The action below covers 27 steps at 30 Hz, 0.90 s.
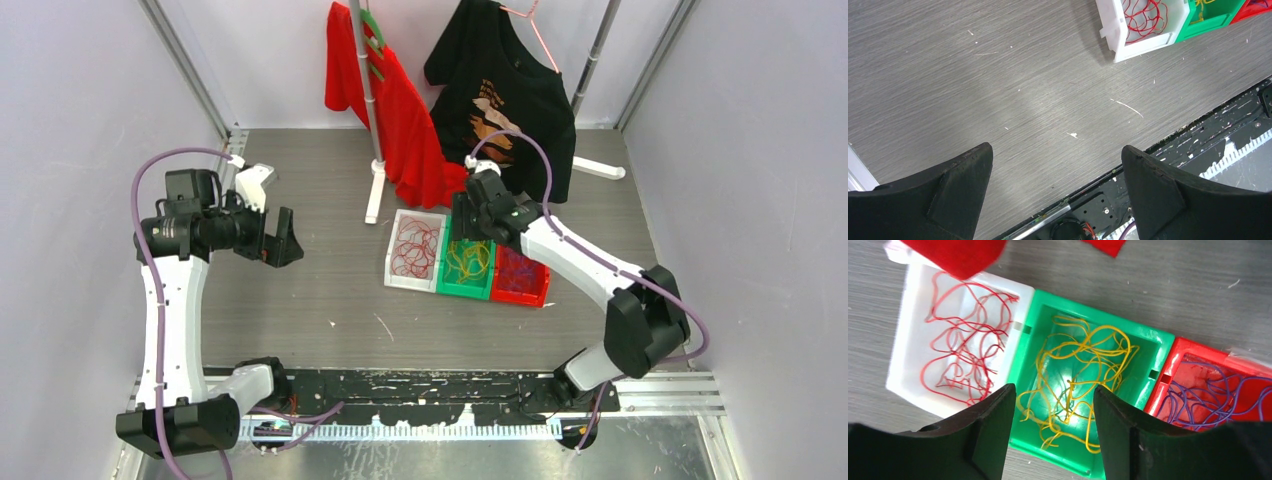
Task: Untangle the cables
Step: Place the cable in the bin, then reset both arms
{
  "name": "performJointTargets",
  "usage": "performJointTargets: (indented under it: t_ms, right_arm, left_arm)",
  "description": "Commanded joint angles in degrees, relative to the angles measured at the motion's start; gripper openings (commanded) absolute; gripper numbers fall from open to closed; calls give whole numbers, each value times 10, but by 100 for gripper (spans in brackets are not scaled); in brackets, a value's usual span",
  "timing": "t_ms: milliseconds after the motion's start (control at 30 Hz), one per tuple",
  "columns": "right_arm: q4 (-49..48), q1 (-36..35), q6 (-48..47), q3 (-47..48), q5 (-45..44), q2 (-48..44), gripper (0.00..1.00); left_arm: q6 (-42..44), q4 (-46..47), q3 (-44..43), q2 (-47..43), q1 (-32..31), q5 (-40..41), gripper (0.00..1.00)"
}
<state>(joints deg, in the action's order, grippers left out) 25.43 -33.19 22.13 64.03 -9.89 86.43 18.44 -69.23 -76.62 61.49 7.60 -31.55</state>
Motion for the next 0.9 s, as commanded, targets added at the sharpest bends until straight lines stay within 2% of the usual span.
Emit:
performJointTargets:
  t_ms: [0,200,233,267,300,400,467,667,767,867]
  right_arm:
    - [32,2,-14,37,14,-43,64]
    - [58,2,-25,58,-7,-70,67]
    - [57,2,-25,58,-17,-78,73]
    - [51,2,-22,55,-31,-88,90]
    - [40,2,-18,50,-53,-100,99]
    - [-33,2,-6,1,-173,-165,100]
    - [-124,3,-22,-52,-255,-211,100]
    - [-394,19,-152,-253,-467,-313,100]
    - [-413,66,-137,-295,-513,-318,100]
    - [-389,129,-61,-322,-518,-318,100]
  left_arm:
    - [1,13,-32,0,0,-20,100]
    - [-8,36,-21,-6,0,-18,100]
    - [-12,46,-10,-7,0,-14,99]
    - [-16,59,-1,-8,0,-8,100]
    - [-22,76,10,-8,0,0,99]
    - [-33,155,75,-14,0,21,99]
    - [-36,235,139,-27,4,34,100]
    - [-78,471,302,-32,47,21,99]
    - [-121,603,372,-22,76,-6,99]
    - [-157,729,445,-6,80,-16,99]
